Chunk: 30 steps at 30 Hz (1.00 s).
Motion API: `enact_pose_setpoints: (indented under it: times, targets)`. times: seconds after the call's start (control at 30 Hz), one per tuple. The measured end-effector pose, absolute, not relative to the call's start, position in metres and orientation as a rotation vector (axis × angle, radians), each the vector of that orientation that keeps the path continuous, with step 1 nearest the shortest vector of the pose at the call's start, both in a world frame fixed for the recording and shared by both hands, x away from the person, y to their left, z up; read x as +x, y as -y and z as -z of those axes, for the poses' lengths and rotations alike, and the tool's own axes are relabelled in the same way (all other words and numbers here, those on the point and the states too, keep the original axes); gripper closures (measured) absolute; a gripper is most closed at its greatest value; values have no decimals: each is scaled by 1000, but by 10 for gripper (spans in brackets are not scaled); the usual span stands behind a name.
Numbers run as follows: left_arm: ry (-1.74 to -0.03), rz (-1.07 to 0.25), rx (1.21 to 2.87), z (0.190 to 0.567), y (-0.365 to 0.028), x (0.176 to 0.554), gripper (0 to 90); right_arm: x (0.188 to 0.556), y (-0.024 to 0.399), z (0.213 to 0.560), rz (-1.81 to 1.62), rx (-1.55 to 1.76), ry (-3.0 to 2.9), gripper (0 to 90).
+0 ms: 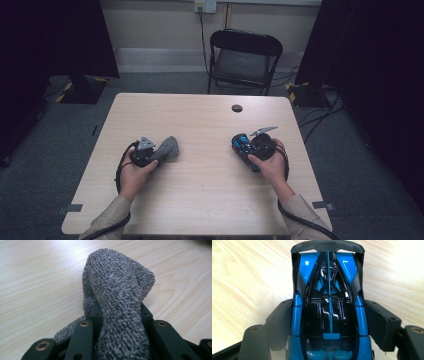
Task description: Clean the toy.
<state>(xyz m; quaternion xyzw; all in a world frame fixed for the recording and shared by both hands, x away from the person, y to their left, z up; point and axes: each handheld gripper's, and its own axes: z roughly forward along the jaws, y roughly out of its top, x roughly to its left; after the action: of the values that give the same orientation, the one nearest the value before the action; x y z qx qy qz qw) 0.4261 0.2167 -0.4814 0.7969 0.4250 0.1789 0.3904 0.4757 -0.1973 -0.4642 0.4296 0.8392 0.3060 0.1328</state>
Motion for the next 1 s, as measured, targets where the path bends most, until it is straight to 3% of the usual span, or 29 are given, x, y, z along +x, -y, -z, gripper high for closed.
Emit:
enact_pose_setpoints:
  times: [1.0]
  targets:
    - [-1104, -475, 2027, 486, -218, 437, 668, 491, 197, 478, -886, 1322, -2392, 278]
